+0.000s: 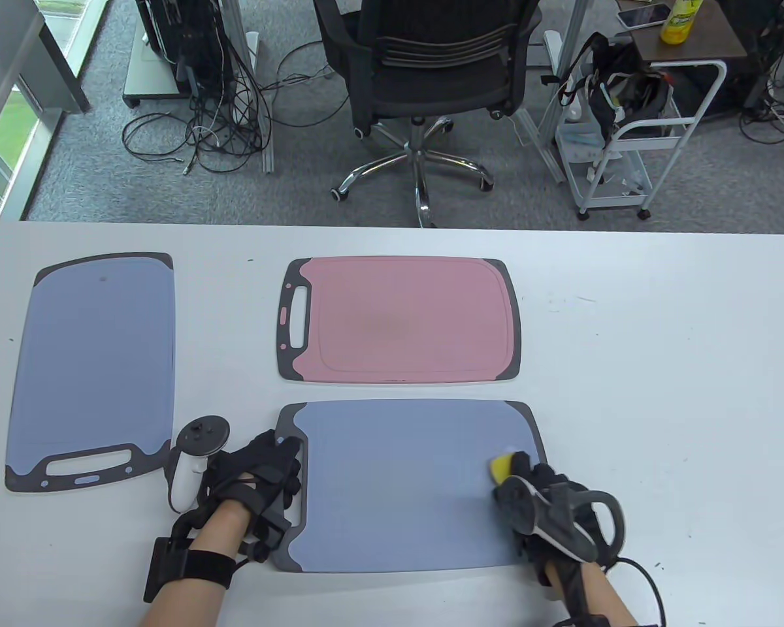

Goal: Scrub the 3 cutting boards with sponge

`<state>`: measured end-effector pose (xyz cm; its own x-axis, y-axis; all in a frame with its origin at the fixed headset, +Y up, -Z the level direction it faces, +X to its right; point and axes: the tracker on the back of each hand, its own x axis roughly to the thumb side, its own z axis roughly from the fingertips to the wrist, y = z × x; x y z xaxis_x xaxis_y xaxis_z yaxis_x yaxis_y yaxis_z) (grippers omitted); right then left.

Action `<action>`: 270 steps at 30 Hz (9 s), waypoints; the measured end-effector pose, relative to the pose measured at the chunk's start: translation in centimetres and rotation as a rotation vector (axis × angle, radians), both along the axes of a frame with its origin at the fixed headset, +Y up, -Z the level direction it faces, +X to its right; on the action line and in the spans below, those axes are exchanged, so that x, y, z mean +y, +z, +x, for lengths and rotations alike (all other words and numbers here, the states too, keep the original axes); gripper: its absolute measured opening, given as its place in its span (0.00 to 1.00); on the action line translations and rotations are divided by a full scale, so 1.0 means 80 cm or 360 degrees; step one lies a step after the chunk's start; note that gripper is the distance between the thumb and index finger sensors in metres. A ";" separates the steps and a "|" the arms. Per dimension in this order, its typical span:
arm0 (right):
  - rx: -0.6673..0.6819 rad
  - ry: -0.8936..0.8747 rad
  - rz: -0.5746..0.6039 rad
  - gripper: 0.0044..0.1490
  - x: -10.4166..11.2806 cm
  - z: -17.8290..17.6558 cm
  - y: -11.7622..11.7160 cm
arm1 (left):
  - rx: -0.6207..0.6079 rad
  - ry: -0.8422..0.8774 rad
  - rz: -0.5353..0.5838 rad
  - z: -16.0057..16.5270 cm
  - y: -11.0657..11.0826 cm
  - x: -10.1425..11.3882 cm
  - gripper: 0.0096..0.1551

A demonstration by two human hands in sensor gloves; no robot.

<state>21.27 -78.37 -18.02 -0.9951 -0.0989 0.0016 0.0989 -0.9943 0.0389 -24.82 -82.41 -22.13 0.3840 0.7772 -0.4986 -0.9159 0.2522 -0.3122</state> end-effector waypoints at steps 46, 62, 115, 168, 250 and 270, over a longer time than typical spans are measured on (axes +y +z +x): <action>0.1187 0.0030 0.0035 0.45 0.032 -0.317 0.041 | -0.0009 0.0012 -0.0004 -0.001 -0.002 -0.002 0.32; 0.0371 0.0041 -0.0040 0.45 0.020 -0.053 0.019 | -0.0003 -0.0037 0.0012 -0.001 -0.003 -0.002 0.31; 0.0508 0.0008 0.0002 0.45 0.014 -0.092 0.043 | -0.0008 -0.0043 0.0019 -0.001 -0.003 -0.004 0.31; 0.1297 -0.0019 0.0020 0.46 0.026 -0.351 0.064 | -0.0019 -0.0057 0.0022 -0.001 -0.003 -0.001 0.31; 0.0878 0.0097 0.0007 0.46 0.017 -0.161 0.042 | -0.0014 -0.0096 0.0038 -0.002 -0.002 -0.002 0.31; 0.0696 0.0047 0.0034 0.45 0.012 -0.113 0.040 | -0.0017 -0.0059 0.0019 -0.002 -0.003 -0.002 0.31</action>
<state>12.20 -77.39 -14.83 -0.8980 -0.1318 0.4198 0.1297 -0.9910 -0.0337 -25.00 -82.58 -22.38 0.4178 0.7682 -0.4850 -0.9026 0.2899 -0.3184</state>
